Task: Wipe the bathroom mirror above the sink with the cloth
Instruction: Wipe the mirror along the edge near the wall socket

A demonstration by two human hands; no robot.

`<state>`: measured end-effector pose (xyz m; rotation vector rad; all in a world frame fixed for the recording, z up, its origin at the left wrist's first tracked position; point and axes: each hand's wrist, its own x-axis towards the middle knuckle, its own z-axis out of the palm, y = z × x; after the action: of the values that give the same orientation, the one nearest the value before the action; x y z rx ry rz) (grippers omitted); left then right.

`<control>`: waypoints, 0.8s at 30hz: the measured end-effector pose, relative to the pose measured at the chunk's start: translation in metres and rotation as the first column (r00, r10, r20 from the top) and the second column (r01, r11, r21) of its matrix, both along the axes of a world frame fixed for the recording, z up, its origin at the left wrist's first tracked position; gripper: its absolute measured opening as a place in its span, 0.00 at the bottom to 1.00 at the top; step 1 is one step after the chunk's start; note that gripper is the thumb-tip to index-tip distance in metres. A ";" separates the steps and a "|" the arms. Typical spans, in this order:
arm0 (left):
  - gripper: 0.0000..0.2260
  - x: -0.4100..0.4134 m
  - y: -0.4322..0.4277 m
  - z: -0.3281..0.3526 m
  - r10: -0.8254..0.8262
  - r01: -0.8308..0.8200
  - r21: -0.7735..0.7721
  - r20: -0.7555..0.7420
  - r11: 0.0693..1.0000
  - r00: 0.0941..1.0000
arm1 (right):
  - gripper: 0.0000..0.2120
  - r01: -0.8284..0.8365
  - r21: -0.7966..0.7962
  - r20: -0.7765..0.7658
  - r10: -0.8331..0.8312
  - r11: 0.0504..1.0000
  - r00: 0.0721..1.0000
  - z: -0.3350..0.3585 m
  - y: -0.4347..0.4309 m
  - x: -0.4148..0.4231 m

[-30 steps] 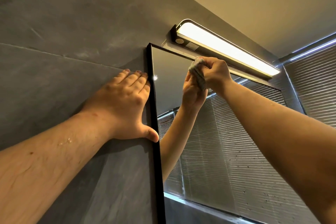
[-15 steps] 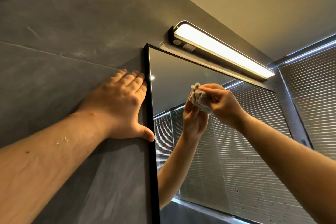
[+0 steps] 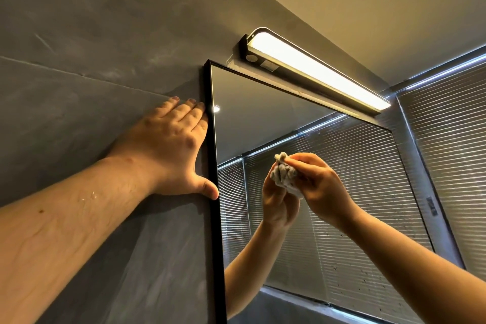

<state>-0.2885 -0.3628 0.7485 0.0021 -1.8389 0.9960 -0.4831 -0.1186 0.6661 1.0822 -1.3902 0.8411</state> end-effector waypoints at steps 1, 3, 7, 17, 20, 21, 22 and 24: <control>0.65 0.000 0.000 0.000 -0.005 0.005 0.004 -0.001 1.000 1.000 | 0.19 -0.005 -0.017 0.000 0.005 1.000 1.000 0.006 -0.001 0.001; 0.65 0.000 0.000 0.000 -0.009 0.009 0.008 -0.001 1.000 1.000 | 0.18 0.009 -0.041 0.010 -0.009 0.999 1.000 0.021 -0.004 0.001; 0.65 0.000 0.000 0.000 -0.015 0.014 -0.007 -0.014 1.000 1.000 | 0.18 0.038 -0.094 0.028 -0.035 0.995 0.999 0.065 -0.011 -0.002; 0.65 -0.002 -0.002 0.001 -0.026 0.026 -0.010 -0.014 1.000 1.000 | 0.13 -0.079 -0.110 0.024 0.082 0.991 0.996 0.123 -0.025 0.021; 0.66 -0.002 -0.002 0.001 -0.021 0.021 -0.004 -0.013 1.000 1.000 | 0.16 -0.068 -0.106 0.054 0.074 0.992 0.996 0.102 -0.025 0.015; 0.66 -0.002 -0.002 0.002 -0.021 0.021 -0.001 -0.012 1.000 1.000 | 0.17 -0.063 -0.099 0.047 0.068 0.993 0.997 0.094 -0.026 0.013; 0.66 -0.003 -0.002 0.002 -0.022 0.022 0.001 -0.010 1.000 1.000 | 0.17 -0.050 -0.091 0.030 0.053 0.995 0.998 0.085 -0.026 0.011; 0.66 -0.003 -0.001 0.002 -0.025 0.025 0.005 -0.008 1.000 1.000 | 0.18 -0.022 -0.076 -0.013 0.021 0.997 1.000 0.066 -0.026 0.010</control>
<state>-0.2915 -0.3642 0.7506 -0.0142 -1.8301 0.9726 -0.4729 -0.1443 0.7319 1.0439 -1.3278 0.8949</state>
